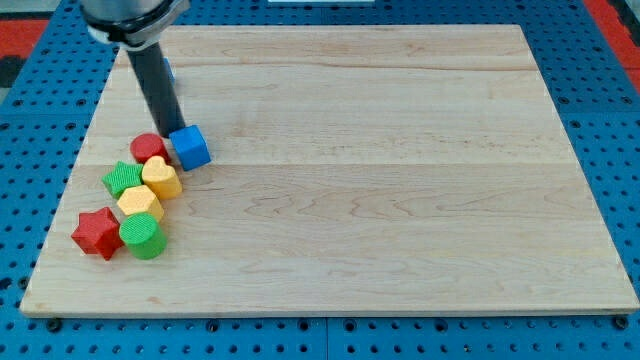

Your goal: Push the blue triangle to the top left of the board

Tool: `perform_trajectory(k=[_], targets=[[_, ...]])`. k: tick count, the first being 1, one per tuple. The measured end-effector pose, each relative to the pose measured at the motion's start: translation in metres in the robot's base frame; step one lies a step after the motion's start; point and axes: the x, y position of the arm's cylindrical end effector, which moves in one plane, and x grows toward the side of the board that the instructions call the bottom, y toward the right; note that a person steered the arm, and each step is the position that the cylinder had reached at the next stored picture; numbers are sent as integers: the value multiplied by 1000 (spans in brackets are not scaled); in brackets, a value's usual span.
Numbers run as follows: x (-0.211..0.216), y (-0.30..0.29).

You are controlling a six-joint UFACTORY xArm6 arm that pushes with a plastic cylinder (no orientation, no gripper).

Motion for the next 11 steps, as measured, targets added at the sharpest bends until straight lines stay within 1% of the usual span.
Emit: perform_trajectory(k=[1,2,3,4,6,10,11], targets=[[-38,-9],[-66,-14],[-66,-18],[-81,-33],[-128,-39],[-152,-38],[-123,-38]])
